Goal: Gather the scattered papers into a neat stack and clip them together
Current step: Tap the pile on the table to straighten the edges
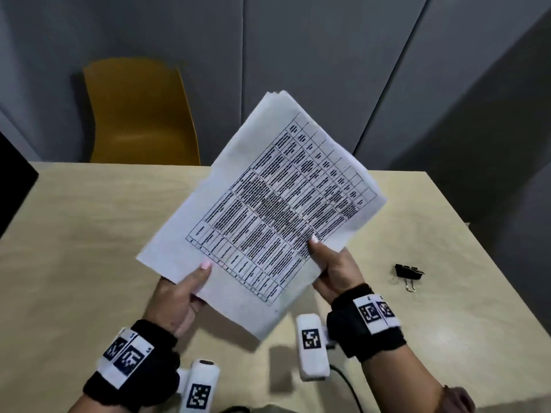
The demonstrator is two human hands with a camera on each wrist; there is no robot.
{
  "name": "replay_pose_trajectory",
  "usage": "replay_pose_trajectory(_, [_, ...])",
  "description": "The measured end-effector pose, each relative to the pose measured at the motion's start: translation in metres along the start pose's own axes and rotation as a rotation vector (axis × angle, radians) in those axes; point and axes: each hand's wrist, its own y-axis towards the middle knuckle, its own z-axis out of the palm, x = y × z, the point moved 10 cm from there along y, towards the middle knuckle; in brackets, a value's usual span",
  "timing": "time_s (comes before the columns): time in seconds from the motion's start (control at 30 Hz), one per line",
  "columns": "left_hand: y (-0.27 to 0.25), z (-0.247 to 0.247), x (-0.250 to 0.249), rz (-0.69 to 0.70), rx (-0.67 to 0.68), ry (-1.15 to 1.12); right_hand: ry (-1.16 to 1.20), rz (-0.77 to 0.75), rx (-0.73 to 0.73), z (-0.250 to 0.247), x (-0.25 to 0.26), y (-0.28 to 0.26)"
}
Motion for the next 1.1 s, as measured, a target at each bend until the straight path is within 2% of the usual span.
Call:
replay_pose_trajectory(0.1, [0.012, -0.014, -0.022, -0.044, 0.118, -0.087, -0.165, -0.099, 0.009, 0.0, 0.03, -0.005])
replay_pose_trajectory(0.2, [0.014, -0.001, -0.046, -0.054, 0.304, 0.098, -0.301, -0.135, 0.043, 0.003, 0.034, -0.006])
replay_pose_trajectory(0.3, [0.018, 0.021, -0.063, 0.052, 0.339, 0.275, -0.44, -0.162, 0.072, 0.016, 0.022, -0.005])
replay_pose_trajectory(0.37, [0.024, 0.027, -0.064, 0.143, 0.298, 0.395, -0.534, -0.203, 0.067, 0.022, 0.014, -0.005])
replay_pose_trajectory(0.5, [0.024, 0.016, -0.052, 0.184, 0.183, 0.522, -0.649, -0.256, 0.008, 0.026, 0.011, -0.007])
replay_pose_trajectory(0.63, [0.016, 0.02, -0.058, 0.262, 0.159, 0.529, -0.718, -0.304, -0.019, 0.021, 0.012, -0.008])
replay_pose_trajectory(0.8, [0.012, 0.016, -0.074, 0.383, 0.067, 0.365, -0.62, -0.367, -0.042, 0.017, 0.027, -0.007])
replay_pose_trajectory(0.97, [0.01, 0.029, -0.077, 0.447, 0.02, 0.477, -0.591, -0.423, -0.045, 0.032, 0.031, -0.011])
replay_pose_trajectory(1.1, [0.0, 0.029, -0.093, 0.473, -0.037, 0.529, -0.66, -0.473, -0.053, 0.036, 0.037, -0.017])
